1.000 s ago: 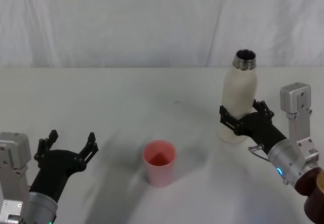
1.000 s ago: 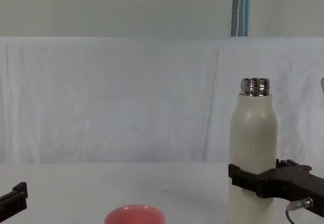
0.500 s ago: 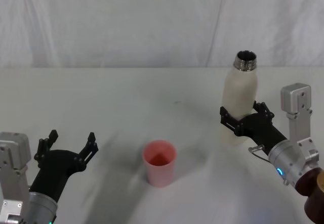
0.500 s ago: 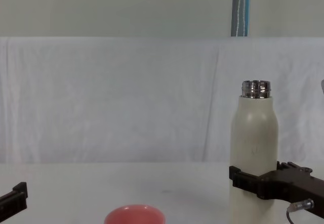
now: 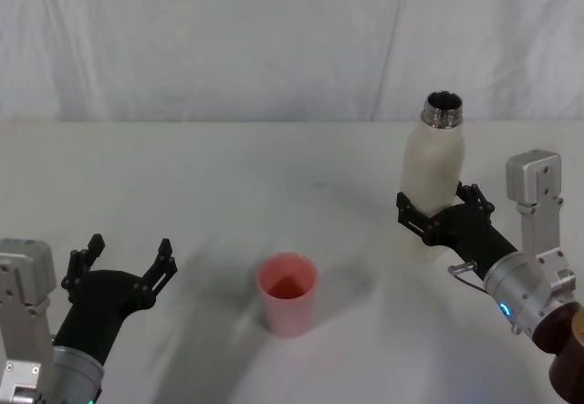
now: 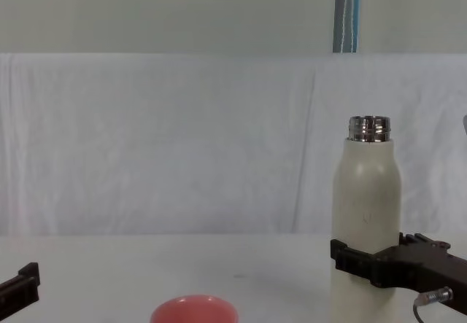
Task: Grasp the thermos with one hand and pour water into the cup lid.
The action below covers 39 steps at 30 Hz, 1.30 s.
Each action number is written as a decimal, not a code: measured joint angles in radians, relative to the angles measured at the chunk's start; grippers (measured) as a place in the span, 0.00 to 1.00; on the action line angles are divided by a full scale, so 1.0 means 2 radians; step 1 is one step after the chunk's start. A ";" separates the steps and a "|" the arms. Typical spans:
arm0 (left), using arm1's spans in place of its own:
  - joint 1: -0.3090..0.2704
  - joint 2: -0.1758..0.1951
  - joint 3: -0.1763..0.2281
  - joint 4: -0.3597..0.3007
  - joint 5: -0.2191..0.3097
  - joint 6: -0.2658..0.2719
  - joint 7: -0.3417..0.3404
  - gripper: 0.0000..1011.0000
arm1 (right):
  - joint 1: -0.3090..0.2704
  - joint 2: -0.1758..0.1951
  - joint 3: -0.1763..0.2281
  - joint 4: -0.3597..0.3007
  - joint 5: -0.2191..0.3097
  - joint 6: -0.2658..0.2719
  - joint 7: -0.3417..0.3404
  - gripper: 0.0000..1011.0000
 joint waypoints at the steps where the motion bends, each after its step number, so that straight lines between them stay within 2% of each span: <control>1: 0.000 0.000 0.000 0.000 0.000 0.000 0.000 0.99 | 0.000 0.000 0.000 0.000 0.000 0.000 0.000 0.94; 6: 0.000 0.000 0.000 0.000 0.000 0.000 0.000 0.99 | 0.000 0.000 0.000 0.000 0.000 0.000 0.000 0.94; 10: 0.000 0.000 0.000 0.000 0.000 0.000 0.000 0.99 | 0.000 0.000 0.000 0.000 0.000 -0.001 0.000 0.99; 39: 0.000 0.000 0.000 0.000 0.000 0.000 0.000 0.99 | 0.000 0.000 0.000 0.000 -0.001 -0.001 0.000 0.99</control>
